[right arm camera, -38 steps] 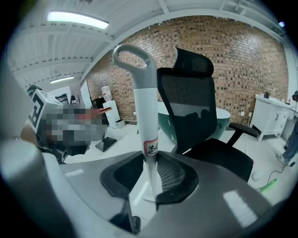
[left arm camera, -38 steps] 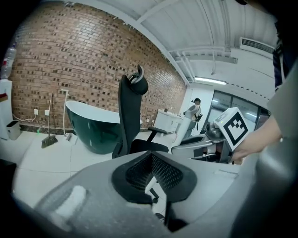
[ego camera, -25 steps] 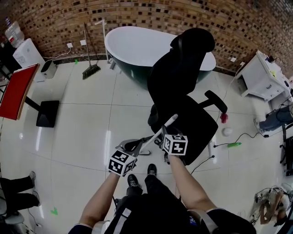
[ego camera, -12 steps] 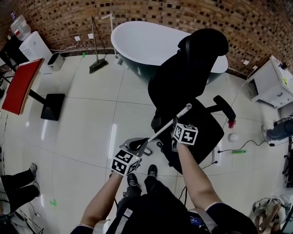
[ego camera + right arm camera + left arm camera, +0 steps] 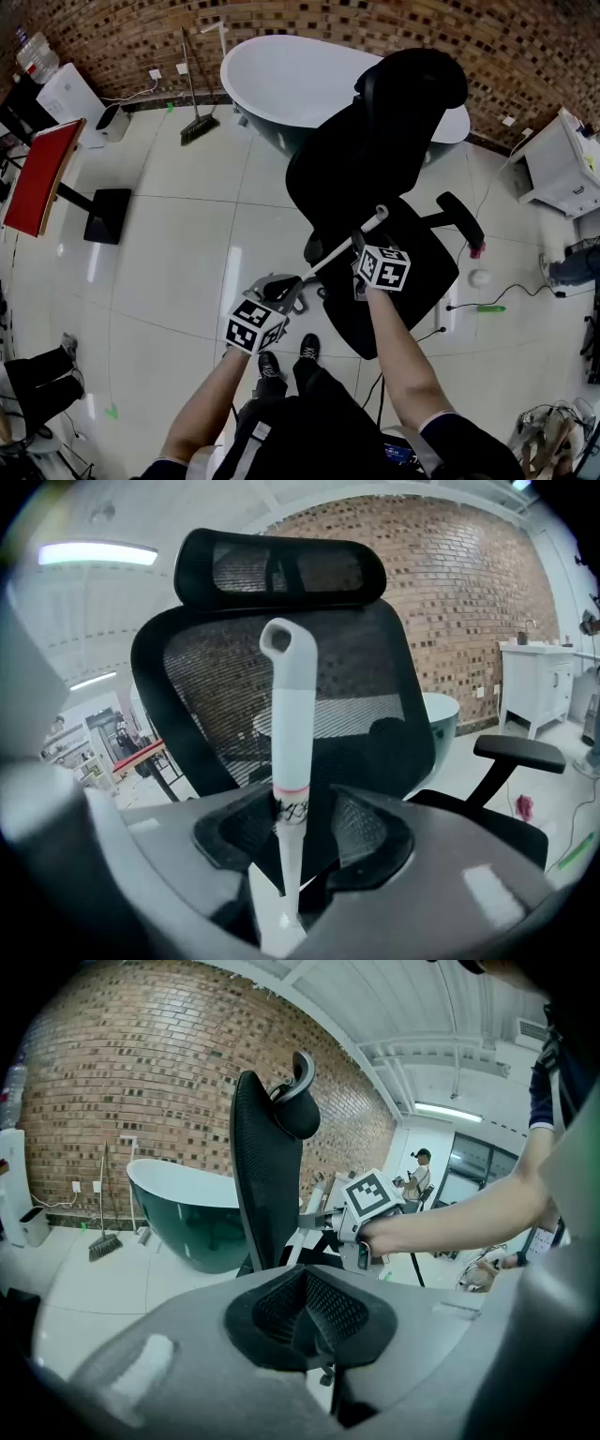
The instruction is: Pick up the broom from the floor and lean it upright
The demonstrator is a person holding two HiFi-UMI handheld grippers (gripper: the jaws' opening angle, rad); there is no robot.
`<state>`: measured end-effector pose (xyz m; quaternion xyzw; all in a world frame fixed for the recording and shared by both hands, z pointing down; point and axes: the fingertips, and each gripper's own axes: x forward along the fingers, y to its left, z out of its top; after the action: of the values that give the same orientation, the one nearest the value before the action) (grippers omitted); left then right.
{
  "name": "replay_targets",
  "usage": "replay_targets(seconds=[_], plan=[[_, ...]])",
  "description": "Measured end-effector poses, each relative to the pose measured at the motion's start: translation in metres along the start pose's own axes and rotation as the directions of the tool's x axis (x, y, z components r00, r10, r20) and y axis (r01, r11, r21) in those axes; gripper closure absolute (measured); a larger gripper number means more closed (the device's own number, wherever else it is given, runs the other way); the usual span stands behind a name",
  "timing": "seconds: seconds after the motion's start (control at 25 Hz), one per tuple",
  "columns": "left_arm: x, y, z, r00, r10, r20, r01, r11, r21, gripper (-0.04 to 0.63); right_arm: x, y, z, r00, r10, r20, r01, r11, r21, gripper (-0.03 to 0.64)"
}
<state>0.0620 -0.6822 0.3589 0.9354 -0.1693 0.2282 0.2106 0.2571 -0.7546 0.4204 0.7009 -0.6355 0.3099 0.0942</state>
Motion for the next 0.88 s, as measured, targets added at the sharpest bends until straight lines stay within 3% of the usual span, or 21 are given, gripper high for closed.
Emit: replay_targets(seconds=[0.32,0.64,0.88], plan=[[-0.013,-0.005,0.02,0.998,-0.002,0.059,0.0,1.0,0.023,0.595,-0.057,0.025,0.028,0.988,0.054,0.143,-0.053,0.998,-0.017,0.427],[-0.075,-0.029,0.034,0.983,-0.054,0.174,0.042,0.997,0.069,0.595,-0.174,0.093,0.026,0.944,0.093,0.318,-0.079,0.995,-0.057,0.58],[-0.129,-0.052,0.035,0.969,-0.098,0.227,0.081,0.993,0.085,0.595,-0.251,0.158,0.014,0.913,0.13,0.387,-0.09,0.989,-0.122,0.612]])
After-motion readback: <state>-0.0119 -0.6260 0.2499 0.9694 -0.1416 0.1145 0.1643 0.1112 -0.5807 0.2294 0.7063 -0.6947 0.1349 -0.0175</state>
